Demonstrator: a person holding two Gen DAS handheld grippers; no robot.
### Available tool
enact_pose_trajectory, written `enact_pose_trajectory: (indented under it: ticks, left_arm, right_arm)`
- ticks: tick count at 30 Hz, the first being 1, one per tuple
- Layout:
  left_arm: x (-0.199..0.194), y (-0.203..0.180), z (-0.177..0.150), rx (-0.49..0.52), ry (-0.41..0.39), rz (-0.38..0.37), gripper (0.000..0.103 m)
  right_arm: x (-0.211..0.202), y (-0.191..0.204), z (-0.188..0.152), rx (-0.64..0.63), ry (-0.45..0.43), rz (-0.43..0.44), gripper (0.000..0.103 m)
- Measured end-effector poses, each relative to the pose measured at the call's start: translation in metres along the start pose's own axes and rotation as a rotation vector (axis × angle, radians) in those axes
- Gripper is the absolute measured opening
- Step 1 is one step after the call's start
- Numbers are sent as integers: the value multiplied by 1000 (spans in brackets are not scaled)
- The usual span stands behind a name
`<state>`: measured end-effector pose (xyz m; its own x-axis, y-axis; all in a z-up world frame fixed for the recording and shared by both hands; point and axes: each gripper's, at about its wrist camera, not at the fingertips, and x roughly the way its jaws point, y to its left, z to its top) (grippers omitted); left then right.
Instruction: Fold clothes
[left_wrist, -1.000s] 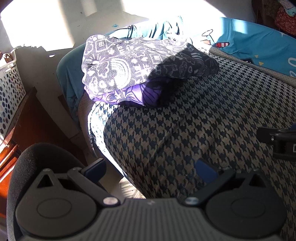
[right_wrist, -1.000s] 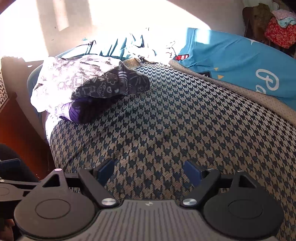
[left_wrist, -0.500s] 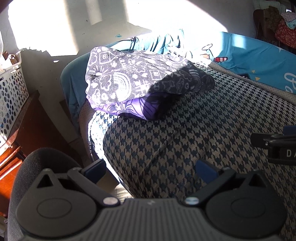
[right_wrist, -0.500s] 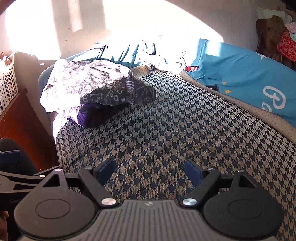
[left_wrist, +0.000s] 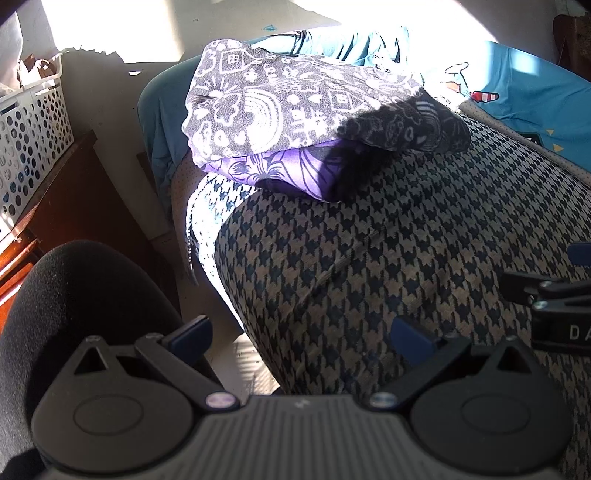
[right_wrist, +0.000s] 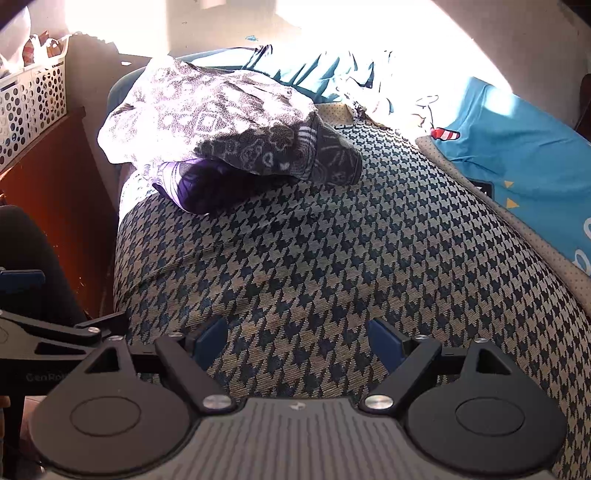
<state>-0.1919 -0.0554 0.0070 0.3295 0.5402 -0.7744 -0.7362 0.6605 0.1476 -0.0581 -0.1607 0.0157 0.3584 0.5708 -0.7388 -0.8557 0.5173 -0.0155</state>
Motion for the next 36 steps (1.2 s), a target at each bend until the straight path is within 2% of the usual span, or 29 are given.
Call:
enact_pose_trajectory:
  ticks: [4, 7, 14, 24, 36]
  left_arm:
    - [11, -5, -1, -26, 22, 34, 103]
    - [14, -14, -2, -11, 34, 45, 103]
    - [10, -41, -5, 16, 41, 35, 103]
    - [-6, -64, -14, 17, 37, 1, 103]
    - [-11, -58, -14, -4, 32, 13, 103]
  right_arm:
    - [11, -7, 0, -19, 20, 15, 83]
    - [20, -16, -2, -19, 48, -10, 83]
    - [21, -46, -12, 77, 54, -24, 83]
    - [15, -50, -24, 60, 61, -27, 83]
    - [8, -46, -27, 48, 48, -6, 83]
